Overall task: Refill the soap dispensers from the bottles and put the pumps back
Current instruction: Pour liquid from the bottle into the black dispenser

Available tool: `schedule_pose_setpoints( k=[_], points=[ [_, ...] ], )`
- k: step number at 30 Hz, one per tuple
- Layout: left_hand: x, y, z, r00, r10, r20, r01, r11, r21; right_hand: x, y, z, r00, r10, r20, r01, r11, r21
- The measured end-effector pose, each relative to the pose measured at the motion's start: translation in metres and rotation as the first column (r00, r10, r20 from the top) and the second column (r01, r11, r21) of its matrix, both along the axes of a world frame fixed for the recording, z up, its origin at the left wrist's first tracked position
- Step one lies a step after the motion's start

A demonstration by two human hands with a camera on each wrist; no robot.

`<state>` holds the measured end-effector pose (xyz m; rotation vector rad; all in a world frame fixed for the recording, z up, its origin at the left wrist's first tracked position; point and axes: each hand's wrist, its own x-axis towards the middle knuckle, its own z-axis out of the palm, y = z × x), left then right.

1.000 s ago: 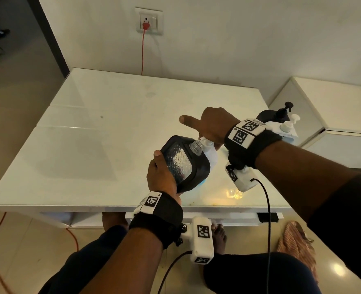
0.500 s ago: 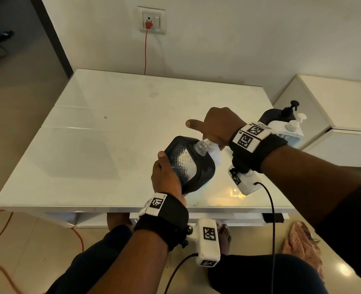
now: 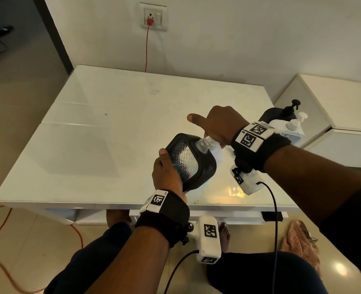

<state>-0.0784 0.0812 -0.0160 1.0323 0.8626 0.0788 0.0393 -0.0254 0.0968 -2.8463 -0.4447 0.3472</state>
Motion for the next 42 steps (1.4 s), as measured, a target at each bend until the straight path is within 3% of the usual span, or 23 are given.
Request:
schedule_pose_setpoints(
  k=[4, 14, 20, 27, 35, 42],
  points=[
    [0.0008, 0.0011, 0.0000, 1.000, -0.004, -0.009, 0.004, 1.000, 0.010, 0.0012, 0.0005, 0.0045, 0.997, -0.017, -0.073, 0.019, 0.999, 0.038],
    [0.0030, -0.0007, -0.0043, 1.000, 0.011, 0.007, -0.010, 0.999, -0.033, 0.0048, 0.0012, 0.0009, 0.999, 0.036, 0.028, -0.035, 0.999, -0.026],
    [0.0027, -0.0001, -0.0017, 1.000, 0.001, -0.006, -0.001, 1.000, -0.025, 0.0038, 0.0023, 0.0068, 0.993, 0.006, -0.114, -0.009, 1.000, -0.025],
    [0.0018, 0.0003, -0.0014, 1.000, -0.001, -0.005, 0.000, 1.000, -0.022, 0.0021, 0.0036, 0.0042, 1.000, 0.011, 0.010, -0.010, 0.999, -0.038],
    [0.0025, 0.0000, -0.0015, 1.000, -0.004, -0.009, 0.004, 1.000, -0.006, -0.0002, 0.0027, 0.0092, 0.996, 0.000, -0.092, 0.000, 1.000, 0.003],
    [0.0024, -0.0007, -0.0010, 1.000, 0.008, -0.011, -0.009, 1.000, -0.028, 0.0001, 0.0042, 0.0057, 1.000, 0.002, -0.007, -0.003, 0.999, -0.051]
  ],
)
